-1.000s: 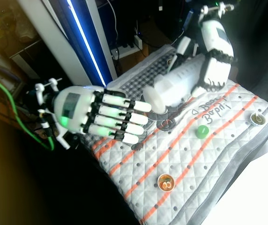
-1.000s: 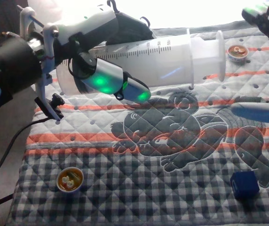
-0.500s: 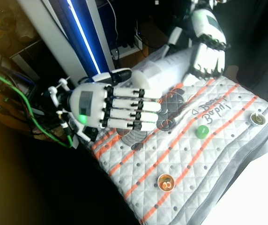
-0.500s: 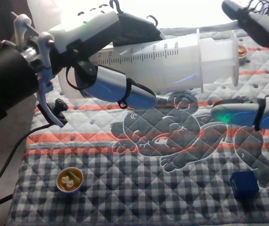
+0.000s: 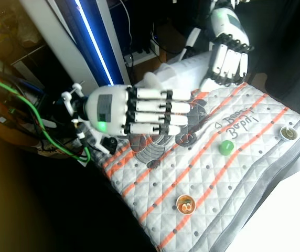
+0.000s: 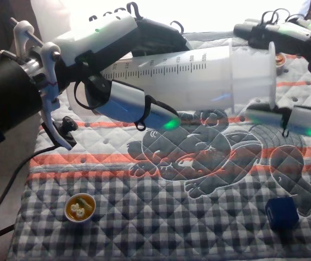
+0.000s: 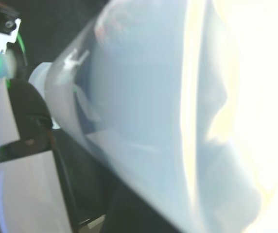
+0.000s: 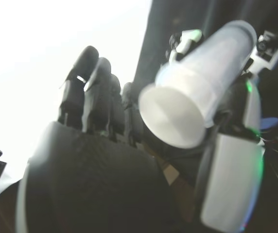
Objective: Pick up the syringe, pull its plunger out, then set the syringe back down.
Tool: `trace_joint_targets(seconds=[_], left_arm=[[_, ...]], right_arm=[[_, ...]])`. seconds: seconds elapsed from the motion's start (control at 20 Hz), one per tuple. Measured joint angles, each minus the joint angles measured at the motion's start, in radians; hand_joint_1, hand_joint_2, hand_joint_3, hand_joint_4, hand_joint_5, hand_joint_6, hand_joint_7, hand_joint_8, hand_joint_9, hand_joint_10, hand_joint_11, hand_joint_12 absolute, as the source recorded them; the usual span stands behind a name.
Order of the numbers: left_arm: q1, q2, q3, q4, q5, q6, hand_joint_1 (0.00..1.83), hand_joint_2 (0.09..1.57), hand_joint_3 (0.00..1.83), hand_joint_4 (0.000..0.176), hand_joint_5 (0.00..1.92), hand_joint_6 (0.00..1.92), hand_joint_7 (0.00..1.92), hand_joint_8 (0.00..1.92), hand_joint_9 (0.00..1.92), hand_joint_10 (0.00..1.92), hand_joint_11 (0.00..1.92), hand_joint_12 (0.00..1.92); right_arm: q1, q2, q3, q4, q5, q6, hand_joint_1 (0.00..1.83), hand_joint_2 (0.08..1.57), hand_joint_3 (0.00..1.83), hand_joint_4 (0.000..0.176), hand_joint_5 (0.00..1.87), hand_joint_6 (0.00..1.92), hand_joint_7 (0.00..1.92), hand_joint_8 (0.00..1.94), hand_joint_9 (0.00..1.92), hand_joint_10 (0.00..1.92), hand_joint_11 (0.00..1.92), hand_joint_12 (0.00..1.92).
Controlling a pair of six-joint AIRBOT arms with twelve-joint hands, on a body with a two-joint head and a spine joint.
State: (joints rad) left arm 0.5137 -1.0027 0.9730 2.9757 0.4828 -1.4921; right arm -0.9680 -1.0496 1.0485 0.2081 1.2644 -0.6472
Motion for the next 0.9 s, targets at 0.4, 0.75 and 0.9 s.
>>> trace_joint_targets(seconds=[0.4,0.75,0.9], left_arm=[[0.009,0.000,-0.002,0.002,0.006,-0.003,1.16,1.23,0.00,0.000,0.83,1.32,0.74,1.30,0.61,1.09,0.33,1.78],[0.010,-0.001,0.012,-0.018,0.024,-0.014,1.20,1.18,0.00,0.000,0.83,1.12,0.90,1.28,0.74,1.23,0.43,1.78],[0.010,-0.021,0.035,-0.032,0.026,-0.015,1.25,1.18,0.00,0.000,0.79,1.14,0.94,1.25,0.84,1.31,0.68,1.71]], right_arm=[[0.005,-0.006,0.004,0.008,-0.017,-0.003,1.28,1.07,0.00,0.000,1.07,0.67,1.08,1.09,1.07,1.44,1.03,1.75],[0.005,-0.006,-0.027,0.020,0.003,-0.003,1.09,0.83,0.00,0.000,0.47,0.04,0.47,0.02,0.54,0.16,0.42,1.00],[0.005,-0.006,-0.032,0.016,0.017,0.012,1.10,0.85,0.00,0.000,0.30,0.00,0.28,0.00,0.34,0.00,0.11,1.12]])
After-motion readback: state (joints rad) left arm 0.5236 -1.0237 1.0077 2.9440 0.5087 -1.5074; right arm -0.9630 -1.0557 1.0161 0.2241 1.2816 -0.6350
